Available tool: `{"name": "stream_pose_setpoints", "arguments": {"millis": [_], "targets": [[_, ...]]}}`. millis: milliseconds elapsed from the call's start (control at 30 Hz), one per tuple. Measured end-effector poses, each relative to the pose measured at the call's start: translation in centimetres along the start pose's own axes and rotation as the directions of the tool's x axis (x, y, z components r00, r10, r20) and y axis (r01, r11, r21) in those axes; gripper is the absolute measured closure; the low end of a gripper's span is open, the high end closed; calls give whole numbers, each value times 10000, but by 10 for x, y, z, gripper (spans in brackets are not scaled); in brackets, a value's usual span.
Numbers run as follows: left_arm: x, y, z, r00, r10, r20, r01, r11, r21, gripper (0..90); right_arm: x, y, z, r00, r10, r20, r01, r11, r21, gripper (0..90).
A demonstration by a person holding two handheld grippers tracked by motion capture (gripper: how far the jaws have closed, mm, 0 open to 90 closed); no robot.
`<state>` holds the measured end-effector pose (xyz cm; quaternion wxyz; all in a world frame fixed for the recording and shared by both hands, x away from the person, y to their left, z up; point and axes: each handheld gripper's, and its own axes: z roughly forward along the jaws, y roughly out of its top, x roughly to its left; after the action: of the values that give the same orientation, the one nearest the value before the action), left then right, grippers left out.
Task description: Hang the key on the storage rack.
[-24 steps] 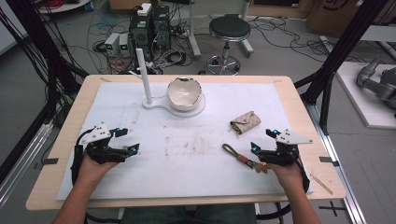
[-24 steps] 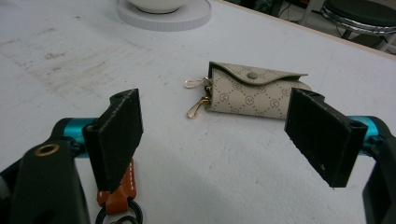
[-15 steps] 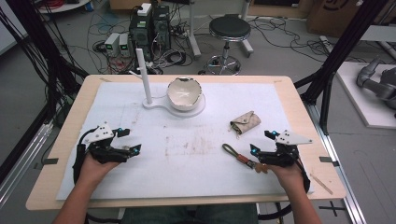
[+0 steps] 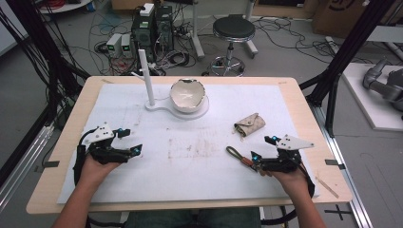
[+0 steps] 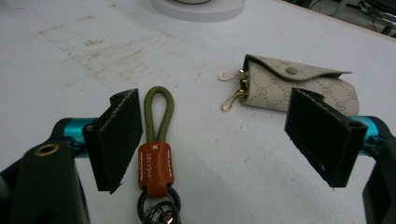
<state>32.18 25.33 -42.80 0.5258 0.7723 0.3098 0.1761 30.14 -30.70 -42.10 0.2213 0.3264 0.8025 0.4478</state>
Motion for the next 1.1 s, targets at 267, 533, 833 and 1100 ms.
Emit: {"name": "stream_pose_setpoints", "arguments": {"millis": [267,533,833,1100], "targets": [[0,0,3,10000,90,-40,-89,9996,282,181,5,0,11,9970,-313,-702,364,9967,732,196],[-2,3,1,9996,257,-138,-254,9994,239,180,11,0,22,9900,-594,-1278,807,9824,1683,196],[-3,0,4,9996,285,13,-285,9989,377,181,15,-3,32,9812,-642,-1822,1113,9588,2613,345],[1,-3,6,10000,96,-27,-95,9988,476,181,14,-4,38,9829,-450,-1788,984,9483,3018,441]]}}
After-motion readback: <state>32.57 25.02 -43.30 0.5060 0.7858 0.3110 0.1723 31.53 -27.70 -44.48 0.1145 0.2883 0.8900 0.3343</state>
